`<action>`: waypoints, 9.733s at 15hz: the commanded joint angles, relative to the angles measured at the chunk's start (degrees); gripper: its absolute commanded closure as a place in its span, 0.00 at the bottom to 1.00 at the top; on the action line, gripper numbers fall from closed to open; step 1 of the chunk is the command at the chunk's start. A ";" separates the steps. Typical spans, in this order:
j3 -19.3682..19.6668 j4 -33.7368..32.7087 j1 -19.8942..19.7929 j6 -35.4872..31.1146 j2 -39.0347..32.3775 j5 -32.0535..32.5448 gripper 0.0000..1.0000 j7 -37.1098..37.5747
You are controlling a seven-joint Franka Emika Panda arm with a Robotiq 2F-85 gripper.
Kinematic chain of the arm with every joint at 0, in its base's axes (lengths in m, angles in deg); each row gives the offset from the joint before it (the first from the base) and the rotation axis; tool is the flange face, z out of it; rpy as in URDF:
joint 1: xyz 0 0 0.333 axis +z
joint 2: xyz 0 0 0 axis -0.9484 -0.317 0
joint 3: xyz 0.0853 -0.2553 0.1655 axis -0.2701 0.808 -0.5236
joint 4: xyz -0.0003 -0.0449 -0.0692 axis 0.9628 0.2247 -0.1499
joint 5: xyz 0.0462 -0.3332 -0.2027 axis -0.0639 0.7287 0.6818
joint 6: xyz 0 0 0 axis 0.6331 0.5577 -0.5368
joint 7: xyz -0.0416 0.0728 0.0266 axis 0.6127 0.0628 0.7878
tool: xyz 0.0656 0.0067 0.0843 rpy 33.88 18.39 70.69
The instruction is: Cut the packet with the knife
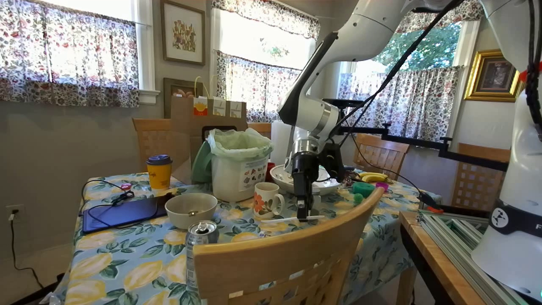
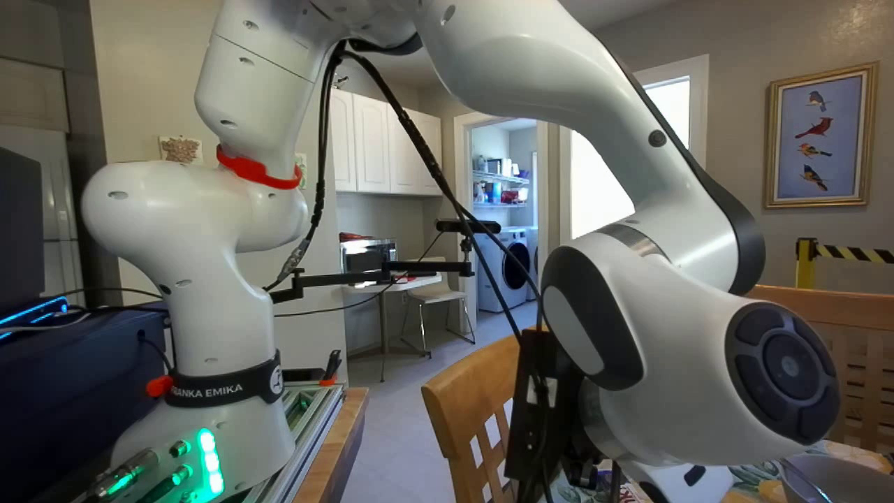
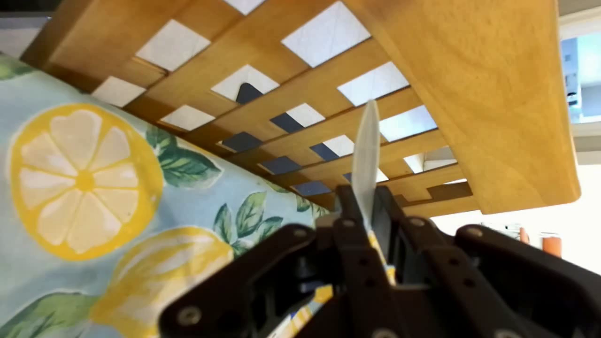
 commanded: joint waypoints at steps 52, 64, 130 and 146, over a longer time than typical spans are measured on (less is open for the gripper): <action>1.00 -12.34 1.05 0.61 -15.40 -11.37 0.97 4.17; 1.65 -3.79 2.38 0.04 -11.83 -9.86 0.97 1.24; 2.00 -12.54 1.70 1.49 -16.62 -11.98 0.97 5.60; 1.55 -8.22 1.90 2.32 -15.28 -12.36 0.97 4.60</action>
